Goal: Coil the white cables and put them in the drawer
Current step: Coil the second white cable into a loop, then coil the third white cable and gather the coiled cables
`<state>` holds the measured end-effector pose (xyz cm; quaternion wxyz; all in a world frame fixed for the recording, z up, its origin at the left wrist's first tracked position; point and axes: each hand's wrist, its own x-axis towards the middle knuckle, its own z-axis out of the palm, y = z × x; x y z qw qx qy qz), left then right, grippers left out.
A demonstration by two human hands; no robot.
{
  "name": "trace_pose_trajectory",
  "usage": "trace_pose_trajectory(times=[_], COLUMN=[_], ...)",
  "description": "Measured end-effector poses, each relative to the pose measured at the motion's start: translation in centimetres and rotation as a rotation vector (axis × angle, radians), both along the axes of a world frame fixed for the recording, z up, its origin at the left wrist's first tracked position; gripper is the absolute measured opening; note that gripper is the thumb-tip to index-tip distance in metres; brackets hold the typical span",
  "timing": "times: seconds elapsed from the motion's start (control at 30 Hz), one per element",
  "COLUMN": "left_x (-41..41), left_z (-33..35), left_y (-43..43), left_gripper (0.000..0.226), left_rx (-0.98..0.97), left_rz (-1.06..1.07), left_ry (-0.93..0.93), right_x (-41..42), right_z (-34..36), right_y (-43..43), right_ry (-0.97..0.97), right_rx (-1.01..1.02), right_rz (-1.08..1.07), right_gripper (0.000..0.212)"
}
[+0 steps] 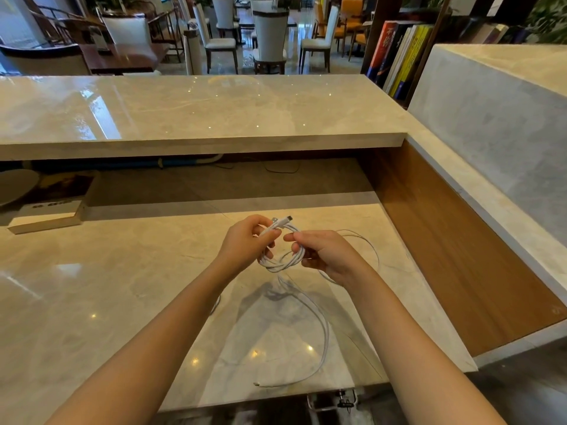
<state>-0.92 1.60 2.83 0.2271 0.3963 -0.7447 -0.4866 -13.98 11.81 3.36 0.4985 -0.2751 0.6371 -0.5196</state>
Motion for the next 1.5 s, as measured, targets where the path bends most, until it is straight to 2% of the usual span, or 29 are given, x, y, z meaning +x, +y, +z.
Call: trace_pose_trajectory(times=[0.07, 0.17, 0.27, 0.37, 0.6, 0.73, 0.87, 1.03, 1.2, 1.3, 1.4, 1.47, 1.5], left_x=[0.0, 0.8, 2.8, 5.8, 12.5, 14.4, 14.9, 14.7, 15.1, 14.9, 13.0, 10.5, 9.2], left_z=[-0.2, -0.2, -0.1, -0.8, -4.9, -7.7, -9.9, -11.1, -11.7, -10.6, -8.8, -8.1, -8.2], left_y=[0.2, -0.1, -1.0, -2.2, -3.3, -3.1, -3.3, -3.4, -3.3, -3.0, -1.9, -0.3, 0.6], left_gripper=[0.014, 0.019, 0.019, 0.019, 0.016, 0.013, 0.019, 0.020, 0.023, 0.019, 0.015, 0.017, 0.017], left_rx=[-0.061, 0.104, 0.331, 0.377, 0.048, 0.009, -0.038, -0.182, -0.209, -0.251, -0.288, -0.257, -0.209], left_rz=[0.023, 0.074, 0.116, 0.142, 0.321, 0.368, 0.350, 0.322, 0.349, 0.390, 0.356, 0.284, 0.226], left_ry=[-0.011, -0.004, -0.042, -0.121, -0.226, -0.290, -0.340, -0.387, -0.365, -0.287, -0.207, -0.165, -0.153], right_x=[0.1, 0.6, 2.2, 4.6, 10.7, 13.0, 14.1, 13.8, 12.0, 9.2, 5.1, 2.5, 1.6], right_z=[-0.2, -1.2, -2.8, -4.8, -9.0, -10.7, -12.2, -13.1, -12.3, -10.8, -9.5, -9.3, -9.3], right_y=[-0.4, -1.4, -2.8, -4.3, -7.5, -8.2, -8.5, -8.9, -7.6, -5.6, -2.6, -0.2, 0.8], right_ry=[0.167, 0.378, 0.478, 0.457, 0.409, 0.467, 0.486, 0.567, 0.513, 0.657, 0.928, 1.077, 1.086], right_rx=[0.017, -0.046, -0.087, -0.087, -0.007, 0.029, 0.063, 0.045, 0.035, -0.006, 0.005, 0.154, 0.267], right_rz=[0.007, -0.015, -0.044, -0.018, 0.041, 0.046, 0.032, 0.026, 0.118, 0.128, -0.004, -0.076, -0.069], right_gripper=[0.022, 0.020, 0.019, 0.019, 0.019, 0.016, 0.014, 0.016, 0.023, 0.026, 0.026, 0.027, 0.028])
